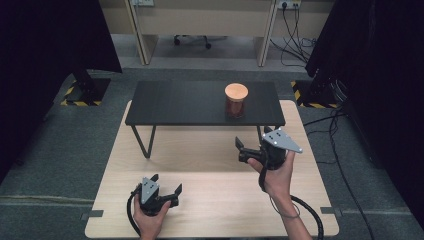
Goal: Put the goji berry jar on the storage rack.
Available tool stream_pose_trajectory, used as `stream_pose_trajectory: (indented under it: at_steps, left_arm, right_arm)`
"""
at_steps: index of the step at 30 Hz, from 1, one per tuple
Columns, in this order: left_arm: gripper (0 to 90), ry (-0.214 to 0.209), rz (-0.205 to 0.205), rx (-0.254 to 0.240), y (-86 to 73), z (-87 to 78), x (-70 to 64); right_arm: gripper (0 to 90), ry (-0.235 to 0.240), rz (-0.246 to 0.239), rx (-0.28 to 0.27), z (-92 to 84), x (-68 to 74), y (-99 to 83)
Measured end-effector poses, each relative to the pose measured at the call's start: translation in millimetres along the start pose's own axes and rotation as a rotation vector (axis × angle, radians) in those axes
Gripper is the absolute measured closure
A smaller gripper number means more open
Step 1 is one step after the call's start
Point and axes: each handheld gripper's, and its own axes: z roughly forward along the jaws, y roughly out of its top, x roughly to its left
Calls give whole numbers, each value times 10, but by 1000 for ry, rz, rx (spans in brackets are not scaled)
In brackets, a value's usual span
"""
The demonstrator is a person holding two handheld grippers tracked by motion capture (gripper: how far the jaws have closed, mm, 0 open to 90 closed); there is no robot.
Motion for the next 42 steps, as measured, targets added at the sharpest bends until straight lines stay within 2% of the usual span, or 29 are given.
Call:
stream_pose_trajectory:
  at_steps: [12,19,22,30,37,42]
  left_arm:
    - [16,1,3,0,0,0,-3]
    - [16,1,0,-4,-6,-3,-2]
    - [15,1,1,-4,-7,-4,-2]
    - [15,1,1,-4,-8,-6,-4]
    - [15,2,1,-4,-8,-5,-5]
    - [15,2,1,-4,-8,-5,-5]
  right_arm:
    - [3,19,-4,-10,-317,-33,-248]
    - [3,22,15,-9,-424,-78,-446]
    - [3,18,8,-7,-455,-91,-517]
    - [9,13,-9,49,-398,-133,-802]
    - [10,-10,24,132,-286,-182,-1081]
    - [10,-42,8,173,-239,-146,-1240]
